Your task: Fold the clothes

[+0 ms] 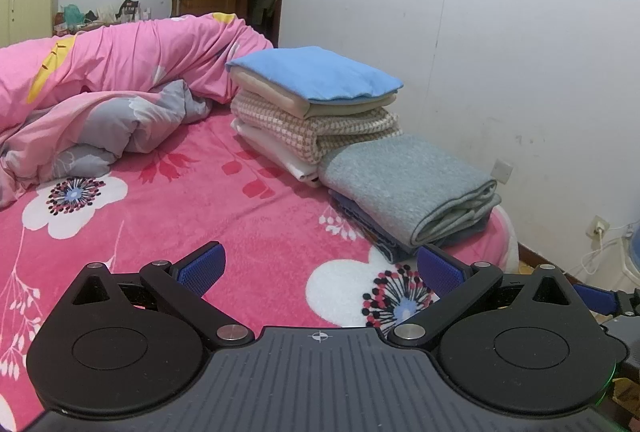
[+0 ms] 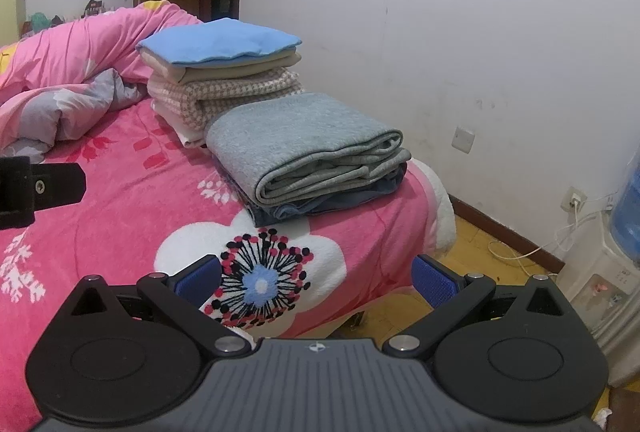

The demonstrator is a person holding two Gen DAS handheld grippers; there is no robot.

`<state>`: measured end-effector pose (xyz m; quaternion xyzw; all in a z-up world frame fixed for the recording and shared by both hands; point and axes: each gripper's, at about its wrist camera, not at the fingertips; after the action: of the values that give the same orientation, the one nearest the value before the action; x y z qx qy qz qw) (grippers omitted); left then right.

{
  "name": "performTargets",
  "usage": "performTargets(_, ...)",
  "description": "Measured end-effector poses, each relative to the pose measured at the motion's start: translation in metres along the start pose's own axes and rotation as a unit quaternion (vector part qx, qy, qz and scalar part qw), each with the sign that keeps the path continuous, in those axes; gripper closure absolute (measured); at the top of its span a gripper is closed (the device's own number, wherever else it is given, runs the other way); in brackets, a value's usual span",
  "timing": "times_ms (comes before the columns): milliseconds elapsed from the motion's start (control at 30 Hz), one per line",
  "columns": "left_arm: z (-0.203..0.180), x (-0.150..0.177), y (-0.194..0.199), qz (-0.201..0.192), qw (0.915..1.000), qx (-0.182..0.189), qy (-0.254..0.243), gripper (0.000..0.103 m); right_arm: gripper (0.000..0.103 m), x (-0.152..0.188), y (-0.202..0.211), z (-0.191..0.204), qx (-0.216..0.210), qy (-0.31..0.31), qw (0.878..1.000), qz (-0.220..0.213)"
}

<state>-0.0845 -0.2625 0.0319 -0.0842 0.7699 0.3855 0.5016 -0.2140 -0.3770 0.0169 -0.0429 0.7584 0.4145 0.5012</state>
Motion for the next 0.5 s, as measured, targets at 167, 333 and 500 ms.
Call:
performTargets(167,-0.0002,-0.0001,0.0004,-0.001,1.0,-0.001,-0.001,0.0,0.0,0.0002,0.0008,-0.0012,0.002,-0.001,1.0,-0.002)
performTargets(333,-0.0008,-0.0007,0.0005,-0.001,1.0,0.0,-0.001,0.0,0.0,-0.0009,-0.0005,-0.0024,0.001,-0.002,1.0,-0.002)
performTargets(500,-0.0007,-0.001,0.0008,-0.002,1.0,0.0,-0.002,0.0,0.0,-0.0013,-0.0004,-0.0029,0.002,-0.004,1.0,-0.002)
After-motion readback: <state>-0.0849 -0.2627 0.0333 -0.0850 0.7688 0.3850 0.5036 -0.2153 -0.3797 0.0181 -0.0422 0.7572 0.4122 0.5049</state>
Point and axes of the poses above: each gripper's, at about its wrist camera, not at the fingertips, and y roughly against the way its jaws point, z to its left, x to its underside, and after that the axes turned 7 degrees about y, right-handed
